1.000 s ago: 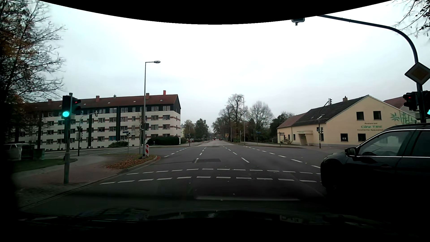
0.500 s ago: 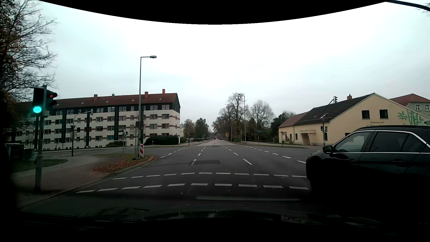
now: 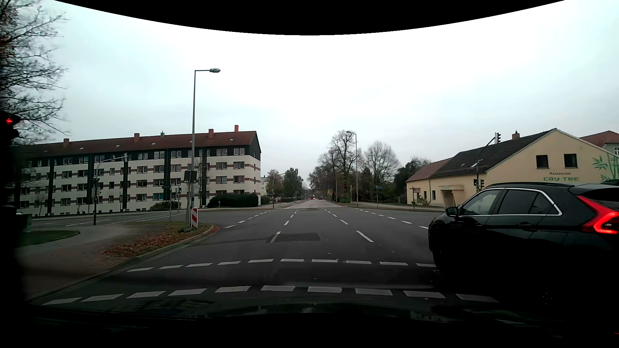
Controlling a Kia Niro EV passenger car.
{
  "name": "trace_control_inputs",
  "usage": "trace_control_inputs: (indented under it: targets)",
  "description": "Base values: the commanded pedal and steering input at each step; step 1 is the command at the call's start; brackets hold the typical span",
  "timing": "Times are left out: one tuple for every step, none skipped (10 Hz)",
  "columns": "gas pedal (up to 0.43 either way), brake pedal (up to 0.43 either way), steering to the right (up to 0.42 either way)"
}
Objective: Follow the waypoints while adhering to traffic rules and regulations
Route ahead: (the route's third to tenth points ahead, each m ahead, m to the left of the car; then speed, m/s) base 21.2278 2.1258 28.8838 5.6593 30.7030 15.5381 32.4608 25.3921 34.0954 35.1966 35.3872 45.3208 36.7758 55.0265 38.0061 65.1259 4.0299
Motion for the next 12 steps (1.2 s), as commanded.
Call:
trace_control_inputs:
  targets:
    - [0.311, 0.0, -0.037]
    - [0.299, 0.0, -0.038]
    - [0.299, 0.0, -0.038]
    - [0.287, 0.0, -0.038]
    - [0.287, 0.0, -0.038]
    - [0.287, 0.0, -0.038]
    - [0.287, 0.0, -0.039]
    - [0.287, 0.0, -0.039]
    - [0.287, 0.0, -0.039]
    - [0.28, 0.0, -0.034]
    - [0.28, 0.0, -0.027]
    - [0.268, 0.0, -0.021]
